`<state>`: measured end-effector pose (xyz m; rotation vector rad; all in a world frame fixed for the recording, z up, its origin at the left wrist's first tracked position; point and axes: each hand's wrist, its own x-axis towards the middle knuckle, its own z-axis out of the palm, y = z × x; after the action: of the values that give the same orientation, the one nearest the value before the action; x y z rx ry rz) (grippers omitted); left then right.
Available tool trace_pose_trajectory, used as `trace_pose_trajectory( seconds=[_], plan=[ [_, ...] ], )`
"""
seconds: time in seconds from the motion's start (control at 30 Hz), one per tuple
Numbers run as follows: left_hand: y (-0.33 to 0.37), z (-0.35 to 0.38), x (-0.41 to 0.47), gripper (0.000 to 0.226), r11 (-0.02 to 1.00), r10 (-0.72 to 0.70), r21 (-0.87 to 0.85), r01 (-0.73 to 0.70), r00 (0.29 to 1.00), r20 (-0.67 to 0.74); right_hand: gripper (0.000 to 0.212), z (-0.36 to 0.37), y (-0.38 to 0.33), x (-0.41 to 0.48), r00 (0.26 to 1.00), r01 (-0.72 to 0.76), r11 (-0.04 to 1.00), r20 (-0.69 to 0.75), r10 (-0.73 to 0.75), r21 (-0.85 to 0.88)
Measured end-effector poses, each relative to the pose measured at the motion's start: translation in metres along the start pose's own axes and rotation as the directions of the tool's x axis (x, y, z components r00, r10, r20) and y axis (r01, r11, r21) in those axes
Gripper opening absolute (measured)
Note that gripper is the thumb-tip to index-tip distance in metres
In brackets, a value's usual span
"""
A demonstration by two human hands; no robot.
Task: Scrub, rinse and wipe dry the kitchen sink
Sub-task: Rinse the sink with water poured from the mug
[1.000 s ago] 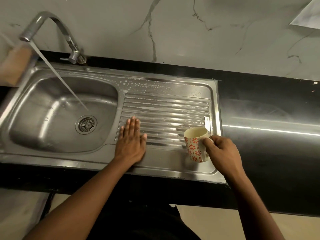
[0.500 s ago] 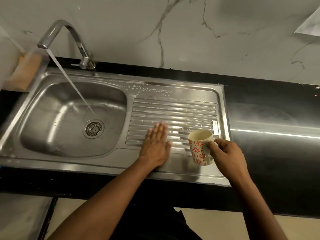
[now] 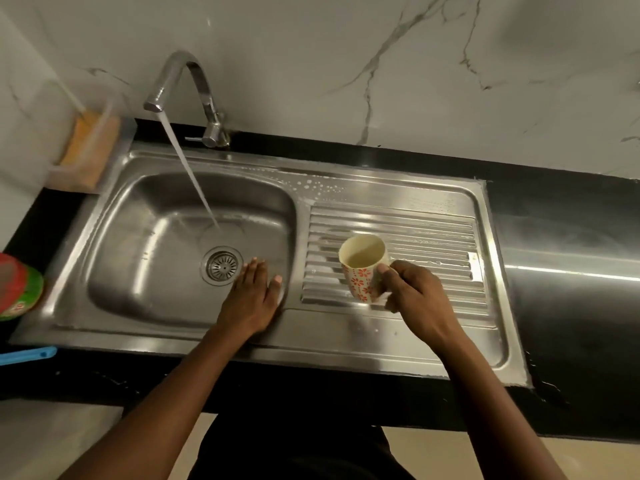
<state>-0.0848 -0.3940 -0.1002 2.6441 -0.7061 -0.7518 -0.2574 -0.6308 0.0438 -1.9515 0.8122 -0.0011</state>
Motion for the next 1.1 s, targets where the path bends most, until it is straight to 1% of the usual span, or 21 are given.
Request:
trace_pose_trajectory(
  seconds=[0.03,0.07,0.13,0.27,0.37,0.43,0.53,0.6,0.77,0.9,1.0,1.1],
  plan=[
    [-0.005,-0.009,-0.001,0.076,0.999,0.01,-0.043,-0.01,1.0,-0.005,0.039,0.012,-0.011,0.006,1.0,0.012,1.0,0.019,-0.013,0.017],
    [-0.009,-0.019,-0.003,0.075,0.992,-0.005,-0.127,0.002,1.0,-0.019,0.039,0.024,-0.021,0.011,0.999,0.022,0.999,0.038,-0.024,0.04],
    [-0.019,-0.043,-0.005,0.065,0.961,-0.056,-0.275,0.036,0.996,-0.063,0.037,0.049,-0.044,0.022,0.996,0.042,0.996,0.074,-0.048,0.076],
    [-0.045,-0.093,-0.006,0.048,0.896,-0.089,-0.444,0.006,0.982,-0.166,0.036,0.098,-0.086,0.046,0.985,0.08,0.986,0.137,-0.101,0.148],
    [-0.063,-0.127,-0.006,0.038,0.829,-0.153,-0.558,-0.007,0.959,-0.238,0.033,0.134,-0.116,0.066,0.977,0.1,0.976,0.168,-0.133,0.192],
    [-0.075,-0.149,-0.008,0.04,0.824,-0.166,-0.567,-0.009,0.952,-0.256,0.031,0.158,-0.136,0.078,0.972,0.113,0.971,0.179,-0.152,0.211],
    [-0.091,-0.173,-0.008,0.044,0.844,-0.14,-0.533,-0.055,0.938,-0.318,0.028,0.188,-0.162,0.095,0.965,0.144,0.963,0.183,-0.187,0.228],
    [-0.102,-0.184,-0.008,0.045,0.838,-0.143,-0.541,-0.074,0.926,-0.348,0.028,0.206,-0.179,0.106,0.962,0.155,0.958,0.182,-0.202,0.243],
    [-0.116,-0.204,-0.015,0.043,0.8,-0.139,-0.588,-0.116,0.918,-0.37,0.027,0.236,-0.213,0.128,0.967,0.093,0.93,0.191,-0.169,0.355],
    [-0.121,-0.211,-0.019,0.045,0.797,-0.153,-0.595,-0.105,0.917,-0.367,0.032,0.247,-0.217,0.136,0.977,0.061,0.913,0.162,-0.137,0.404],
    [-0.122,-0.214,-0.019,0.044,0.803,-0.151,-0.586,-0.108,0.914,-0.377,0.032,0.251,-0.215,0.137,0.98,0.078,0.902,0.133,-0.148,0.424],
    [-0.119,-0.214,-0.02,0.045,0.784,-0.156,-0.611,-0.11,0.917,-0.366,0.03,0.249,-0.216,0.134,0.978,0.103,0.888,0.116,-0.171,0.448]
  ],
)
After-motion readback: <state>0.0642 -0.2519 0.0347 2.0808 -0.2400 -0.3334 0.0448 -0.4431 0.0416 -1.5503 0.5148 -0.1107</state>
